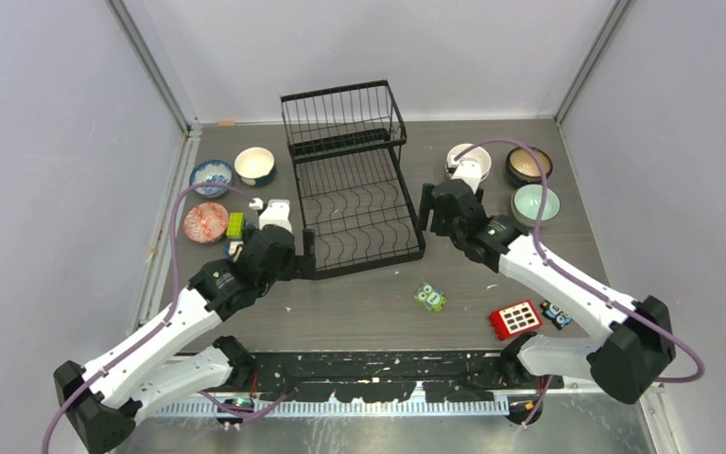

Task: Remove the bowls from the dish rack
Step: Move the dish rack to the center of the board.

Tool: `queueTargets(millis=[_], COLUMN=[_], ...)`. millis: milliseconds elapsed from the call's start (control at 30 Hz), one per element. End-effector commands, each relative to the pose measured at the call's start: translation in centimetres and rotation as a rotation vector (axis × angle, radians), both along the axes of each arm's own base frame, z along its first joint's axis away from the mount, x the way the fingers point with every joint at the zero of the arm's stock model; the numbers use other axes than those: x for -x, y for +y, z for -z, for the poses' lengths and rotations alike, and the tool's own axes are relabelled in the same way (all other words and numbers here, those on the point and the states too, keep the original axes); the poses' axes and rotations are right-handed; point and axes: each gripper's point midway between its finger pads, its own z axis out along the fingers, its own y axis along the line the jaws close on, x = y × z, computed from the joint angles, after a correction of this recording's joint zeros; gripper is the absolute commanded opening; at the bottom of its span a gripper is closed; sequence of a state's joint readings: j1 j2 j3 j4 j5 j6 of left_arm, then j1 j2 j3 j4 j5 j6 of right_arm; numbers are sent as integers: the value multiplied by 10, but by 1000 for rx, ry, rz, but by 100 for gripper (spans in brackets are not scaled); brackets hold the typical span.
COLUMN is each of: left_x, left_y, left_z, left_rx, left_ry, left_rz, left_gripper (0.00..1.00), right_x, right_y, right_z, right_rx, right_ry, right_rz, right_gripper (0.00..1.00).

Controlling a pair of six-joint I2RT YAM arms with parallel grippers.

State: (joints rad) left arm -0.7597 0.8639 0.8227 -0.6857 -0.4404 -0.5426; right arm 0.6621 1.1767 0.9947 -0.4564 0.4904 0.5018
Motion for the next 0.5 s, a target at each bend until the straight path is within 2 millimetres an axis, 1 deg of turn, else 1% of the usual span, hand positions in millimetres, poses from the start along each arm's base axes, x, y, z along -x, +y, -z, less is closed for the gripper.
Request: queueTargets(millis=[0,100,200,300,400,467], left_x=[5,10,15,21,25,27], left_y=[-14,-11,-11,-12,-12,-11], left_z=[-6,-1,4,9,13,17], left_rx=[152,187,224,260,274,275], left_ry=[-19,-20,-12,-5,7,17], left_rz=[1,-18,-21,-18,-18,-15], left_gripper=[100,100,100,100,100,99], right_x=[-17,-22,-27,-32,-36,-38], right_y=[17,25,27,29,30,26], right_z=[22,49,71,94,107,118], right_rx=[-74,-48,-27,-13,2,28], right_ry=[24,91,128,173,195,221], right_rz=[-21,-38,-33,-35,-35,-22], right_gripper=[78,75,71,70,69,68])
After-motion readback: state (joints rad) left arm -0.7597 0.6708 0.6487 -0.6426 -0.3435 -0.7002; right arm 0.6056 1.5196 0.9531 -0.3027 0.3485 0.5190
